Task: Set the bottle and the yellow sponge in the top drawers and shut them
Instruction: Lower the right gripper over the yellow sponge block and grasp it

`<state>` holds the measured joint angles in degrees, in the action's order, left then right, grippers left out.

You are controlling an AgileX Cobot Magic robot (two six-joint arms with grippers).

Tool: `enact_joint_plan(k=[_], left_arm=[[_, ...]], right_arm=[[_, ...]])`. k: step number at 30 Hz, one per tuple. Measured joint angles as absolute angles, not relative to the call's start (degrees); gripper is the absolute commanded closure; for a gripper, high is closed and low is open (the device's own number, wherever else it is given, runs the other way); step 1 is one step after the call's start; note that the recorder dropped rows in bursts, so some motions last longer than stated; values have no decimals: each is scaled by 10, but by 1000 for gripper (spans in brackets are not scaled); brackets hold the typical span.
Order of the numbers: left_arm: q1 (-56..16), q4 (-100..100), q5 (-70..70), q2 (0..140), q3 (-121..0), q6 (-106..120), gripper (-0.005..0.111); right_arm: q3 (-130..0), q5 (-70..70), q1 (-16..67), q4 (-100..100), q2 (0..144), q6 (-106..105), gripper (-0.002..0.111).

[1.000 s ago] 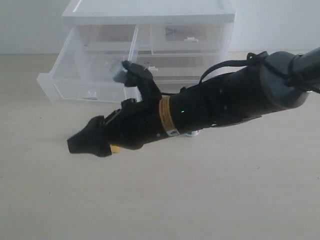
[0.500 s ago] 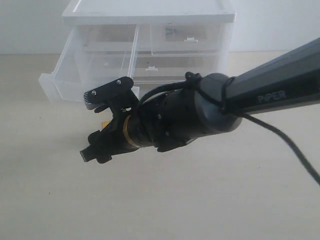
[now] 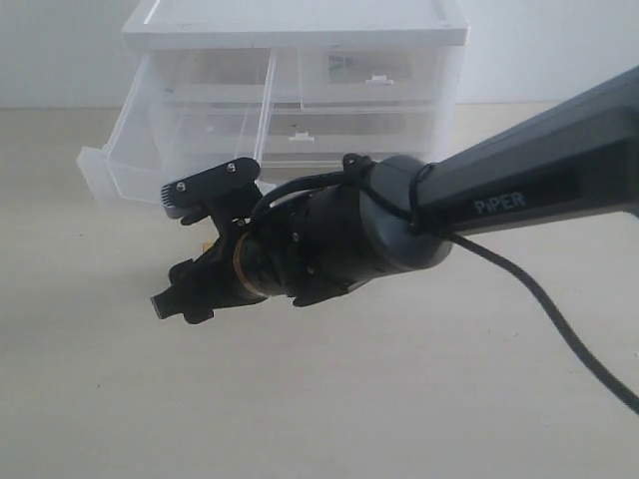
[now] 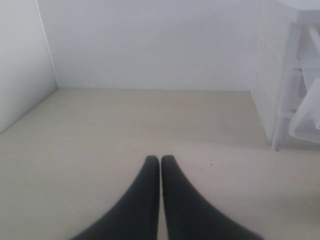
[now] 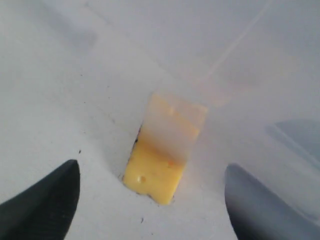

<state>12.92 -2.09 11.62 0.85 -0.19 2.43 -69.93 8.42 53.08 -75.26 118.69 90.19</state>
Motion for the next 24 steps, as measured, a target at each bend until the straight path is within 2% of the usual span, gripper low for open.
enact_joint_plan(k=[8, 19, 24], left_arm=[[129, -21, 116, 8, -2, 24, 103], [129, -21, 116, 8, -2, 24, 103], [129, -21, 116, 8, -2, 24, 103]], right_arm=[[-661, 120, 554, -778, 1133, 874, 34], [-638, 247, 664, -875, 1131, 891, 34], [-638, 297, 664, -924, 1138, 963, 34]])
